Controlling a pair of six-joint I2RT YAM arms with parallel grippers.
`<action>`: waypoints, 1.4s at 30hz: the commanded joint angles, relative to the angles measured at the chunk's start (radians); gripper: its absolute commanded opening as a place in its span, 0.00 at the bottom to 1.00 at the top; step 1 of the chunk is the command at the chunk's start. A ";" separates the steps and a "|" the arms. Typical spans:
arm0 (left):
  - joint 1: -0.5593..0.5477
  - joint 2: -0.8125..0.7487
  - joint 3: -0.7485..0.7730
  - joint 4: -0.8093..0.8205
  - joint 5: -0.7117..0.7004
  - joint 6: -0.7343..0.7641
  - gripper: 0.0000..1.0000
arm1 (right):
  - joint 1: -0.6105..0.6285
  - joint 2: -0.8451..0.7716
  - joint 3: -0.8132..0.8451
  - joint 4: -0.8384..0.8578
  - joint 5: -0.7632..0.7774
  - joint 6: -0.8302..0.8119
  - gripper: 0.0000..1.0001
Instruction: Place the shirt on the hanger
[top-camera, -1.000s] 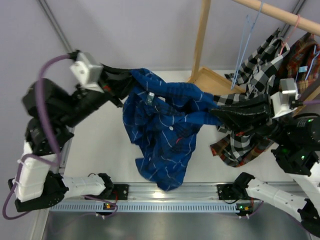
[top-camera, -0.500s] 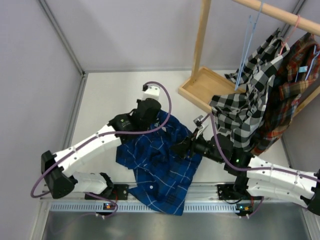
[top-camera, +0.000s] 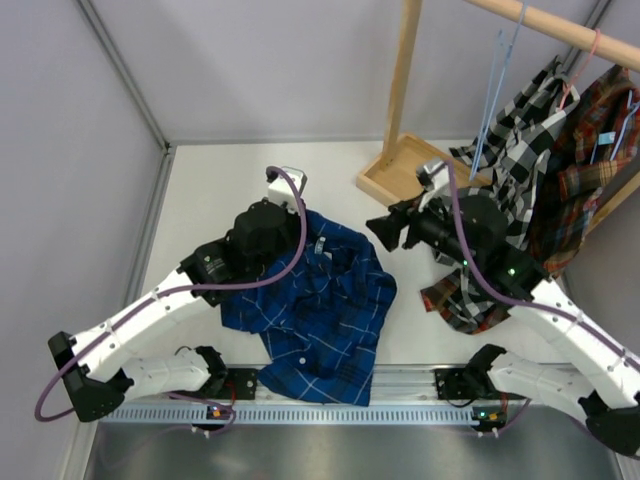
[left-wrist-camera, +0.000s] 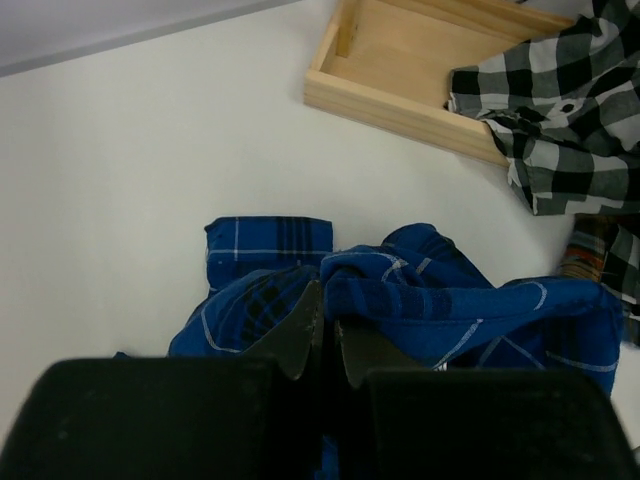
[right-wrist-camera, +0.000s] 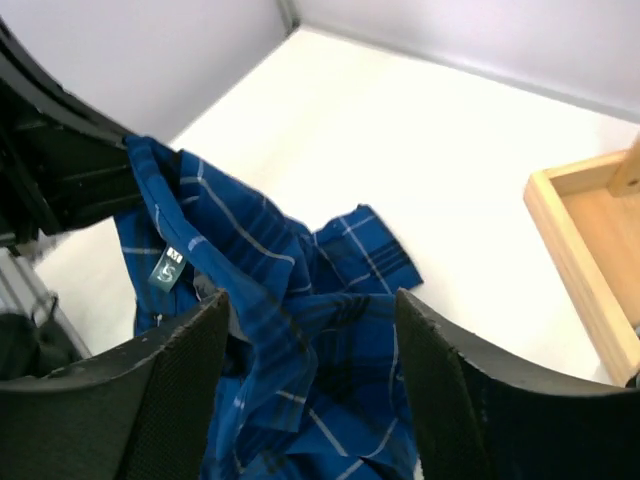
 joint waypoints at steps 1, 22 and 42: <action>0.002 -0.014 -0.003 0.079 0.064 0.000 0.00 | -0.025 0.112 0.102 -0.168 -0.225 -0.154 0.63; 0.003 0.034 0.046 0.067 0.084 -0.046 0.00 | 0.007 0.227 0.075 0.007 -0.231 -0.248 0.26; 0.013 -0.242 -0.466 0.069 -0.067 -0.468 0.98 | -0.025 -0.012 0.090 -0.033 0.229 -0.087 0.00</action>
